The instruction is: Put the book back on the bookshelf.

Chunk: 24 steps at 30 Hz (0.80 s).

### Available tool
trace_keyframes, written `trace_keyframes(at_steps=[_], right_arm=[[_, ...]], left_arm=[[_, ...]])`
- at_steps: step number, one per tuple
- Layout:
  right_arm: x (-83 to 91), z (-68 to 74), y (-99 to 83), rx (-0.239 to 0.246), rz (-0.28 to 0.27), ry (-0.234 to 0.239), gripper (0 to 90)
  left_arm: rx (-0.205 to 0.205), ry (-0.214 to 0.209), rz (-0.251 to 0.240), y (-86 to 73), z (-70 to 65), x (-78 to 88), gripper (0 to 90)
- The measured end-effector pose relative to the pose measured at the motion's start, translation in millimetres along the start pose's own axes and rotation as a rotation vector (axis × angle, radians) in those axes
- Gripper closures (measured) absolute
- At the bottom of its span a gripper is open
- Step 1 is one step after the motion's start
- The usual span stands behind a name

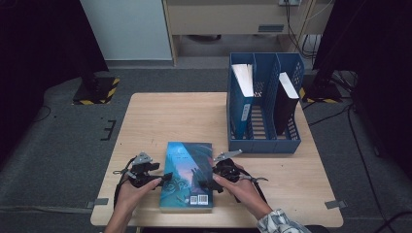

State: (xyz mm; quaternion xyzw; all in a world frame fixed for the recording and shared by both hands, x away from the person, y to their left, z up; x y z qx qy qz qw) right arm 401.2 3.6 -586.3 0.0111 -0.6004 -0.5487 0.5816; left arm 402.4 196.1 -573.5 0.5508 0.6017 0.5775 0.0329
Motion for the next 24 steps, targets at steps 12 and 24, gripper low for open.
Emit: trace_keyframes(at_steps=[12, 24], right_arm=[[2.6, -2.7, 1.1, -0.025, -0.006, -0.002, 16.2], [-1.3, 7.9, 4.6, 0.001, -0.011, 0.012, 18.8]], left_arm=[[0.054, -0.096, 0.03, -2.3, -5.6, -13.1, 11.7], [0.047, -0.062, 0.03, -3.0, 3.3, -3.6, 12.2]])
Point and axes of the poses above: each handheld gripper's, and its own axes: x roughly backward along the jaws, y roughly out of its top, z roughly to its left, the point moved 9 cm from there along -x, roughly forward along the jaws, and after that the axes turned 8 degrees about -y, right-handed, at the moved point
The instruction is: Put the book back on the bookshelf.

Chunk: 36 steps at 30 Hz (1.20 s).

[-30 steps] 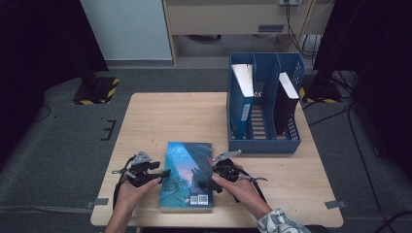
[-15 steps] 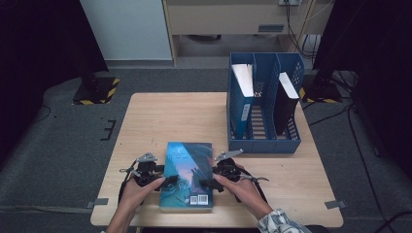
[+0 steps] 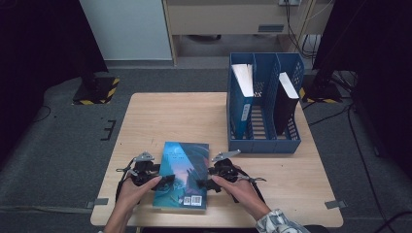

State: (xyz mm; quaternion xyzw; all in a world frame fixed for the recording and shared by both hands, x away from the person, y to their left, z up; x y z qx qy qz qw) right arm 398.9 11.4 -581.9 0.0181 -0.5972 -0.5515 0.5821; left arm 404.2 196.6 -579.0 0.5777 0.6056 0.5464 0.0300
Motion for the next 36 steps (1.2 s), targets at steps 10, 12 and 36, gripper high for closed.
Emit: trace_keyframes(at_steps=[10, 12, 36], right_arm=[[-8.0, 5.8, -2.8, 0.013, 0.022, 0.031, 6.1], [-9.1, 6.0, -2.0, 0.021, 0.022, 0.033, 5.5], [-4.2, 3.9, 19.1, -0.037, -0.041, 0.021, 23.6]], left_arm=[[-0.021, 0.035, -0.019, -0.1, -1.7, 7.5, 23.8], [-0.018, 0.036, -0.022, -0.2, -1.4, 7.9, 24.2], [-0.02, 0.037, -0.02, -1.2, 1.0, 11.2, 25.8]])
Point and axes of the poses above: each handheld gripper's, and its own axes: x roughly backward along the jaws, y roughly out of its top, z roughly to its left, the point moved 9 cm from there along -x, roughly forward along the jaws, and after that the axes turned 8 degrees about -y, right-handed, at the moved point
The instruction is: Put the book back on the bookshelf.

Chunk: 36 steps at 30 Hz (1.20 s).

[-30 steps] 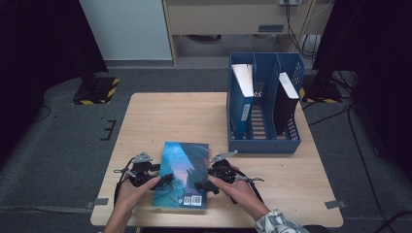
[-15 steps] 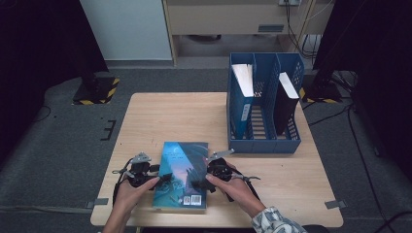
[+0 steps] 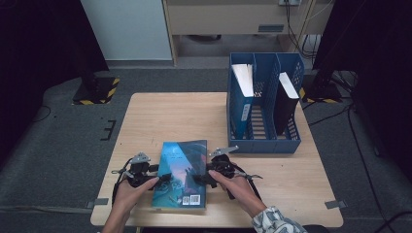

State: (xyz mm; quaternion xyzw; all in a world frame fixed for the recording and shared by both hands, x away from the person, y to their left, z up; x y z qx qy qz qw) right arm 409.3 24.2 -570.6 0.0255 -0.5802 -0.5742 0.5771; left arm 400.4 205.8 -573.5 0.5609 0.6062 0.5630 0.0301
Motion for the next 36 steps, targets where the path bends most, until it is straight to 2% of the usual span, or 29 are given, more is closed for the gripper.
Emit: trace_keyframes(at_steps=[6, 10, 15, 19, 23, 25, 27, 31, 33, 36], right_arm=[[-8.9, 6.5, 3.5, -0.023, -0.014, 0.033, 24.6], [-10.7, 7.3, 4.2, -0.017, -0.016, 0.034, 24.5], [-13.4, 11.3, 4.0, 0.009, -0.002, 0.034, 18.3], [-13.5, 11.5, 3.3, 0.018, -0.009, 0.035, 18.7], [-13.6, 11.6, 3.0, 0.031, -0.009, 0.032, 18.9], [-13.6, 11.7, 2.9, 0.032, -0.01, 0.031, 18.9], [-13.5, 11.5, 3.0, 0.031, -0.009, 0.034, 19.0], [-13.4, 11.4, 3.0, 0.029, -0.008, 0.034, 19.2], [-13.5, 11.4, 3.0, 0.03, -0.008, 0.034, 19.2], [-13.6, 11.4, 3.0, 0.031, -0.008, 0.031, 19.2]], left_arm=[[0.0, 0.002, 0.003, -0.5, 0.4, 0.7, 25.8], [-0.001, 0.004, 0.003, -0.4, 0.4, 0.6, 25.7], [0.0, 0.005, 0.003, -0.4, 0.4, 0.6, 25.6], [-0.006, 0.006, 0.0, -0.3, 0.4, 0.6, 25.3], [-0.021, 0.02, -0.002, 0.0, 1.7, 1.4, 22.9], [-0.013, 0.027, 0.004, -1.4, 3.0, 1.7, 17.5], [-0.003, 0.017, 0.008, -3.4, 3.8, 1.4, 14.3], [0.018, -0.04, 0.027, -6.1, -2.2, -4.1, 13.7], [0.034, -0.051, 0.034, -7.1, -3.7, -7.8, 8.5], [0.039, -0.06, 0.042, -7.4, -2.9, -8.4, 7.8]])
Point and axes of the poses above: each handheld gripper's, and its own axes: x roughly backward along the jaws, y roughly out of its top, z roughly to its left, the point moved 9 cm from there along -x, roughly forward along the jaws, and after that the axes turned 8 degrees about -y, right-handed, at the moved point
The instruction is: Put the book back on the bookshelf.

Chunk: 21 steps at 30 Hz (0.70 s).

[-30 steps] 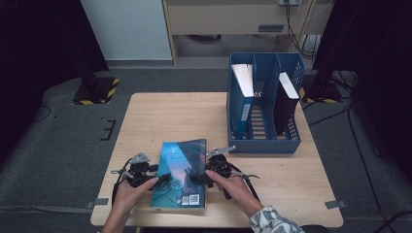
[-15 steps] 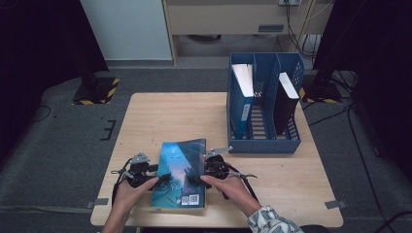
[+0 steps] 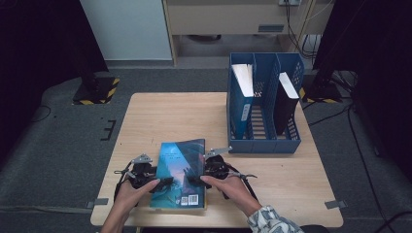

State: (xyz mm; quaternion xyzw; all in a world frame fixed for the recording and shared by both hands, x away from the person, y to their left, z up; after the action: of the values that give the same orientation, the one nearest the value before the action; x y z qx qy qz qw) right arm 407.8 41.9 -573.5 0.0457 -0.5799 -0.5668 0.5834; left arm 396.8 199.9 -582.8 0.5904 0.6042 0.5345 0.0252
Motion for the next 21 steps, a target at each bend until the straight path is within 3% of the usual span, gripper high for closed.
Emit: trace_keyframes(at_steps=[4, 9, 13, 21], right_arm=[[-0.1, 0.1, 0.1, -0.001, 0.001, -0.002, 19.2], [-0.3, 0.4, -0.1, 0.006, 0.006, -0.014, 19.9], [-0.1, 0.0, -0.2, 0.012, 0.011, -0.03, 22.3], [-0.1, -1.1, 0.9, 0.007, 0.025, -0.048, 25.6]], left_arm=[[0.01, -0.009, 0.006, 0.0, 0.2, -2.6, 4.9], [0.013, 0.011, 0.006, 2.2, -0.2, -0.7, 7.7], [0.028, 0.027, -0.021, 4.6, 1.7, 4.9, 17.7], [0.016, 0.073, -0.053, 10.7, 2.5, 13.5, 38.0]])
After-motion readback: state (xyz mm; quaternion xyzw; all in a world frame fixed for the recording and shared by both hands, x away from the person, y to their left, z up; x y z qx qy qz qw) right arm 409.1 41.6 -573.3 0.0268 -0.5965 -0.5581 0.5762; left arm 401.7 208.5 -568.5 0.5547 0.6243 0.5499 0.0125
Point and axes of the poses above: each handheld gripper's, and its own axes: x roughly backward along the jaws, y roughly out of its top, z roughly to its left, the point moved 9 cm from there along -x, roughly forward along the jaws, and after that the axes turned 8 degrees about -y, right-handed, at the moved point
